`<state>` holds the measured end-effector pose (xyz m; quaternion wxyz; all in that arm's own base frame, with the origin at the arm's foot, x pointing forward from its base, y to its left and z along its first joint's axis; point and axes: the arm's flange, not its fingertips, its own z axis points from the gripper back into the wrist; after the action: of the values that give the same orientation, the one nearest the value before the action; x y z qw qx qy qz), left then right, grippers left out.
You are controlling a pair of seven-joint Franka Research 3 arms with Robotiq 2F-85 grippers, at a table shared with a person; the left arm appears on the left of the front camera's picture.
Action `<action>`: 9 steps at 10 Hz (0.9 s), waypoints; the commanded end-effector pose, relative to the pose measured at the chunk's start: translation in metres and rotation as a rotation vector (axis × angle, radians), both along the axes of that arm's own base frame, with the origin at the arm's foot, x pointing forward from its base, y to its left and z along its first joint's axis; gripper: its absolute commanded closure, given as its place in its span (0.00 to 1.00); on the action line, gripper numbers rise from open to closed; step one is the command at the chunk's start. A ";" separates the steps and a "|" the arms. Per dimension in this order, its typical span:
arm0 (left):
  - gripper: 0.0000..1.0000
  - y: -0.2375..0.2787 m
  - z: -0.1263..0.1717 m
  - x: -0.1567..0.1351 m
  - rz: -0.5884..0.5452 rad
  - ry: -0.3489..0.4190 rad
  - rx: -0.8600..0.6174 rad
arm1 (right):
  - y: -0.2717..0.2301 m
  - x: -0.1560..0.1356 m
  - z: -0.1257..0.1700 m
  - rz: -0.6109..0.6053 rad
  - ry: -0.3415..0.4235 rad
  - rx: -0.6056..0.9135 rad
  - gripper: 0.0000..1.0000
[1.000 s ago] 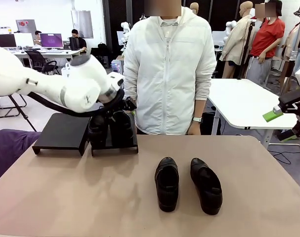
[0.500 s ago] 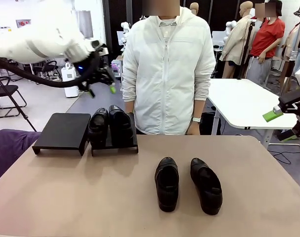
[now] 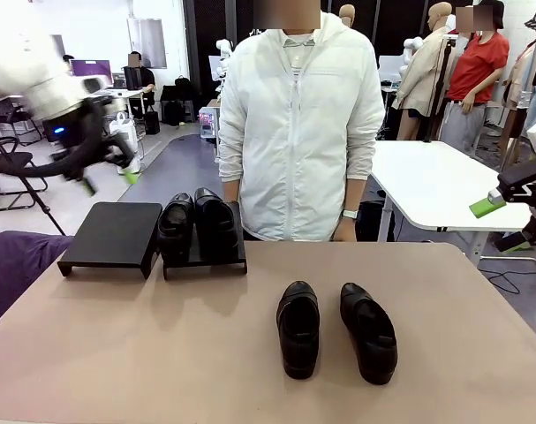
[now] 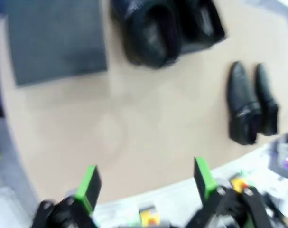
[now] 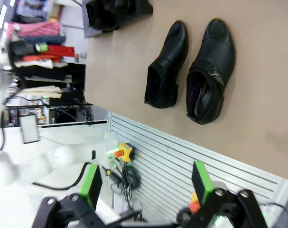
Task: Organize the shoes by placing them on the stand.
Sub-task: Place the Shoe from the middle of the table onto the Shoes Stand.
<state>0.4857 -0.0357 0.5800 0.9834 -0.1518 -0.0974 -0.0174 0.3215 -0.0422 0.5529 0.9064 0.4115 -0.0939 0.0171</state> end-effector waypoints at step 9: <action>0.00 0.114 -0.108 -0.155 0.269 0.091 -0.130 | -0.003 0.000 0.002 0.016 -0.012 0.000 0.00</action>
<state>0.3317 0.0786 0.4705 0.9671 -0.2119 -0.0723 0.1209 0.3216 -0.0423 0.5530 0.9064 0.4115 -0.0940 0.0171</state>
